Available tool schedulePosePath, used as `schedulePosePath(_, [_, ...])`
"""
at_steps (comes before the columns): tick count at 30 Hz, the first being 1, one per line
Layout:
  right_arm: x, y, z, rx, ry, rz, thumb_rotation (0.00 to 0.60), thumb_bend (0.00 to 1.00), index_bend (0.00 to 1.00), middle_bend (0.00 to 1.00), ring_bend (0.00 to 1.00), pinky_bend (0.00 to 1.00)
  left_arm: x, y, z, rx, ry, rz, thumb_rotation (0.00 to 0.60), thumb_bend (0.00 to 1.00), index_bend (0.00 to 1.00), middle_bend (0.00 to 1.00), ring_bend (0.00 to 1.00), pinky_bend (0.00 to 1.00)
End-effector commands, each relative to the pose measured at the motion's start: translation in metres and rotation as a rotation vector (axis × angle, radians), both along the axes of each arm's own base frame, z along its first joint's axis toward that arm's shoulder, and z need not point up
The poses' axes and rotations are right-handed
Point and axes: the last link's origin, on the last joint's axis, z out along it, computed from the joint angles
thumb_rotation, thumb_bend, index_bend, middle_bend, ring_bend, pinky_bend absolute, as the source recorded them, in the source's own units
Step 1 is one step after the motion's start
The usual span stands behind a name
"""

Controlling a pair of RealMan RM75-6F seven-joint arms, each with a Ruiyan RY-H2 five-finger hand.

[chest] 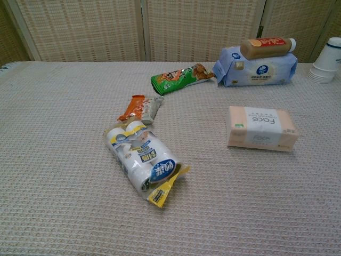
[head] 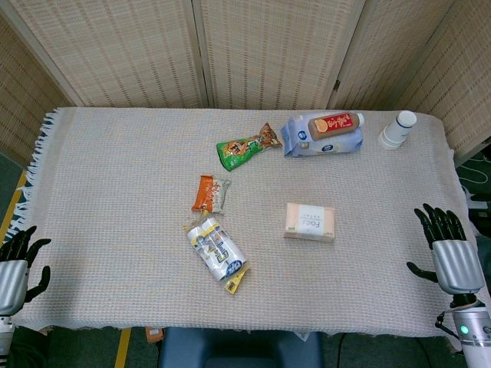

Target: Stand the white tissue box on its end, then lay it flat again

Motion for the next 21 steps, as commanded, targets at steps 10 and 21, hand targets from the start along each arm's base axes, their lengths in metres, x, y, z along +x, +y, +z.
schedulePosePath(10, [0.0005, 0.0013, 0.0039, -0.006, -0.018, -0.004, 0.600, 0.00, 0.00, 0.00, 0.00, 0.00, 0.0038, -0.0007, -0.0033, -0.002, -0.030, -0.026, 0.600, 0.49, 0.22, 0.00, 0.00, 0.12])
schedulePosePath(21, [-0.0016, -0.0005, 0.0043, -0.011, -0.012, -0.015, 0.600, 0.00, 0.00, 0.00, 0.00, 0.00, 0.0042, -0.0002, -0.0057, -0.010, -0.027, -0.031, 0.600, 0.49, 0.22, 0.00, 0.00, 0.12])
